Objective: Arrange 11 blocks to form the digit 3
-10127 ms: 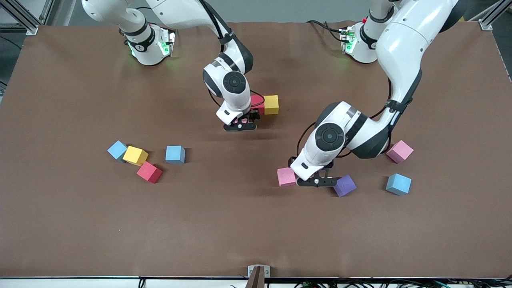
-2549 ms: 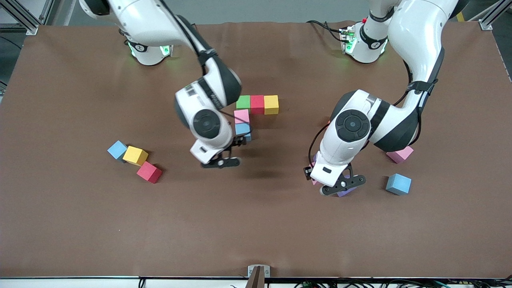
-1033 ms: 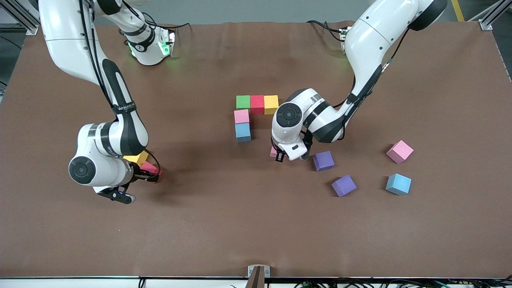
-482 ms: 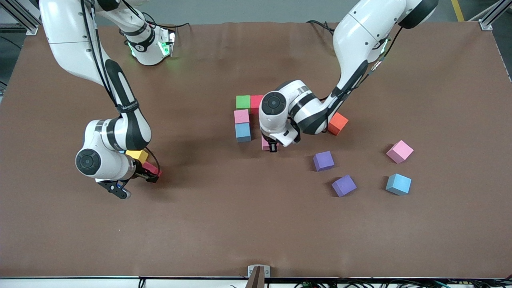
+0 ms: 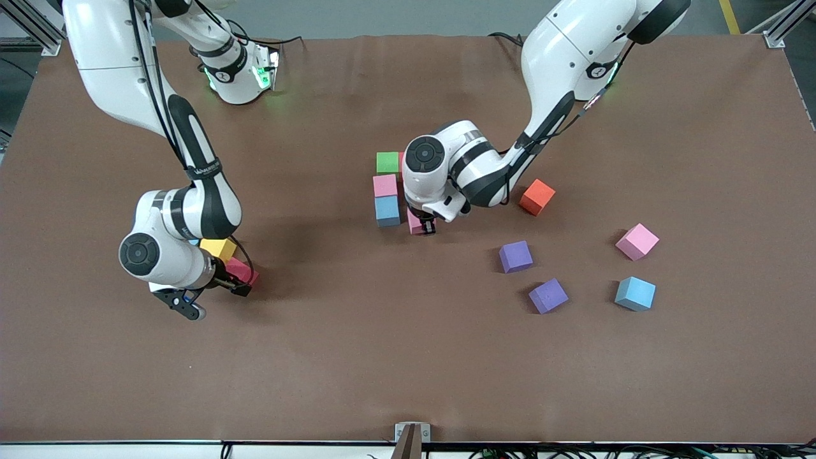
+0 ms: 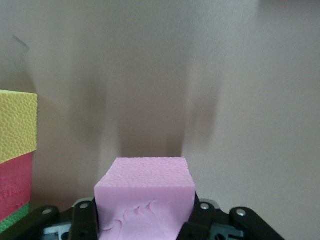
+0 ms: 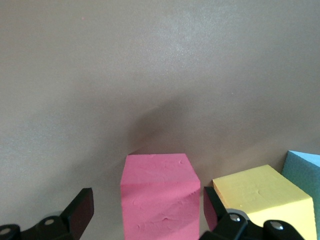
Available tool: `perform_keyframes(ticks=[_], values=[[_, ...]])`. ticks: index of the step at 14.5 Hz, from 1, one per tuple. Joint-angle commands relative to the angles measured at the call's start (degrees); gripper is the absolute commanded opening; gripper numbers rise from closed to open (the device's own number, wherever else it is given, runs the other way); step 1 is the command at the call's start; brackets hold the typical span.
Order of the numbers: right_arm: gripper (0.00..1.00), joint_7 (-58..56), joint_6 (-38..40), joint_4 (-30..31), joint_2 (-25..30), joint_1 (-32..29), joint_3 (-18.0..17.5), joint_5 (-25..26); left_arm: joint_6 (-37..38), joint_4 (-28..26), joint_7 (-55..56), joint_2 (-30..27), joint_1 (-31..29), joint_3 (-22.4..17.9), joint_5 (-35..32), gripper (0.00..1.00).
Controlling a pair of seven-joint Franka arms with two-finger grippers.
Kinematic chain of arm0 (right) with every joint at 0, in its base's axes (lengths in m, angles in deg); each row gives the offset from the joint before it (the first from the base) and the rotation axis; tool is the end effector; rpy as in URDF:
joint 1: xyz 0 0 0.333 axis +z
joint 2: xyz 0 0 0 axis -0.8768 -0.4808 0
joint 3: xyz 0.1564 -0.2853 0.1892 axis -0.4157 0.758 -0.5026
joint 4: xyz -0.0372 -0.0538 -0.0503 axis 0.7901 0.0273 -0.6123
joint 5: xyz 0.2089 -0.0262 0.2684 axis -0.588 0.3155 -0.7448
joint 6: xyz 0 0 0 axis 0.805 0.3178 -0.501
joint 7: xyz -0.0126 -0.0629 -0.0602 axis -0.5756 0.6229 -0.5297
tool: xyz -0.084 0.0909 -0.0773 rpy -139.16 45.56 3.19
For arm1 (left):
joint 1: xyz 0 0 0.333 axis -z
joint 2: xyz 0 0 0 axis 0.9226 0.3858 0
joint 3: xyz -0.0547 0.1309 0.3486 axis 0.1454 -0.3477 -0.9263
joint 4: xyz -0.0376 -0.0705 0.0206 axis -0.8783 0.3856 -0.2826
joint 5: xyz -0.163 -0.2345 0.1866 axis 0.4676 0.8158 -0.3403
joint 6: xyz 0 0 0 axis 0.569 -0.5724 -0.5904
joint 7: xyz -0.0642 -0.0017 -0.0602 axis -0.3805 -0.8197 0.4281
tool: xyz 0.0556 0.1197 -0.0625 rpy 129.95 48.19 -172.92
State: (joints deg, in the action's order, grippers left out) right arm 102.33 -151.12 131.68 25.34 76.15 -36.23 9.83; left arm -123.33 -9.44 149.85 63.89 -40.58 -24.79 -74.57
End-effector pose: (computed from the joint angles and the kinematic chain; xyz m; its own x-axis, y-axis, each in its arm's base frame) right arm 0.6404 0.0874 0.2691 0.8483 -0.5229 -0.0832 -0.5215 -0.8523 0.0397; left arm 0.4815 -0.4854 0.2575 -0.1560 0.9877 -0.0039 0.9871 0.1558 -0.0366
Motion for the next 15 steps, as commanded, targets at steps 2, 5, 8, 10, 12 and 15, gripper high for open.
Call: perform_keyframes(ticks=[2, 5, 8, 10, 12, 15], values=[[0.97, 0.9, -0.8, 3.3, 1.7, -0.5, -0.6, 0.7, -1.5, -0.8, 5.1, 0.5, 1.6, -0.5, -3.2, 0.03], [0.97, 0.9, -1.0, 4.0, 1.6, -0.5, -0.6, 0.7, -1.4, -0.9, 5.1, 0.8, 2.8, -0.5, -3.2, 0.03], [0.72, 0.7, -1.1, 4.0, 1.6, -0.5, -0.6, 0.7, -1.3, -1.5, 5.1, 0.9, 3.2, -0.6, -3.3, 0.03], [0.53, 0.3, -1.3, 4.0, 1.3, -0.2, -0.6, 0.7, -1.3, -1.7, 5.1, 0.8, 3.2, -0.6, -3.3, 0.03], [0.45, 0.0, -1.3, 4.0, 1.2, 0.1, -0.8, 0.8, -1.3, -2.0, 5.1, 0.8, 3.3, -0.5, -3.3, 0.03], [0.39, -2.6, -0.7, 3.0, 1.2, 1.7, -1.0, 0.8, -1.6, -1.9, 5.2, 0.8, 3.5, -0.5, -4.0, 0.03]])
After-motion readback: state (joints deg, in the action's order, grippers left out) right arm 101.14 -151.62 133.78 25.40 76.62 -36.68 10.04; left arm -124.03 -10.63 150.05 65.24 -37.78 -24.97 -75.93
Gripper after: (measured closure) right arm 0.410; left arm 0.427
